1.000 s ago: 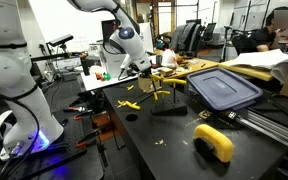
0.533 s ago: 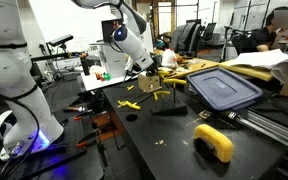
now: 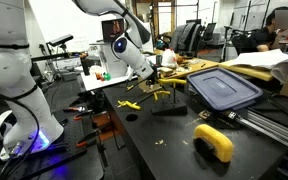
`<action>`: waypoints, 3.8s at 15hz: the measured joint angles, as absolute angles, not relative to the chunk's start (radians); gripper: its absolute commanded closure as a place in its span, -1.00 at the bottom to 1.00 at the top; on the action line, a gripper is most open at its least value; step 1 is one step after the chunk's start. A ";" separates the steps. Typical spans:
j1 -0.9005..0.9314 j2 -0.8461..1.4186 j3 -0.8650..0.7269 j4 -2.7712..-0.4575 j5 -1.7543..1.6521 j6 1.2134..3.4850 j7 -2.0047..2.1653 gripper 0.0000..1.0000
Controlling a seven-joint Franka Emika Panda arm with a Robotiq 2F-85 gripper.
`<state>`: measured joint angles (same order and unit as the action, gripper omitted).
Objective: Remove the yellow object in the front part of the black platform and put it on the table
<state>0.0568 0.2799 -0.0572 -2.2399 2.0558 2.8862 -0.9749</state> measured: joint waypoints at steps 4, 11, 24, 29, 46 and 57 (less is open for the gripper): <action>0.061 0.287 -0.037 -2.240 2.050 2.850 -0.973 0.88; 0.056 0.308 -0.014 -2.228 1.993 2.792 -0.860 0.88; -0.034 0.367 -0.059 -2.203 2.124 2.634 -0.897 0.88; -0.035 0.373 -0.109 -2.244 2.265 2.512 -1.028 0.88; 0.039 0.519 -0.180 -2.262 2.603 2.273 -1.367 0.88; -0.108 0.633 -0.030 -2.278 2.603 2.071 -1.450 -0.08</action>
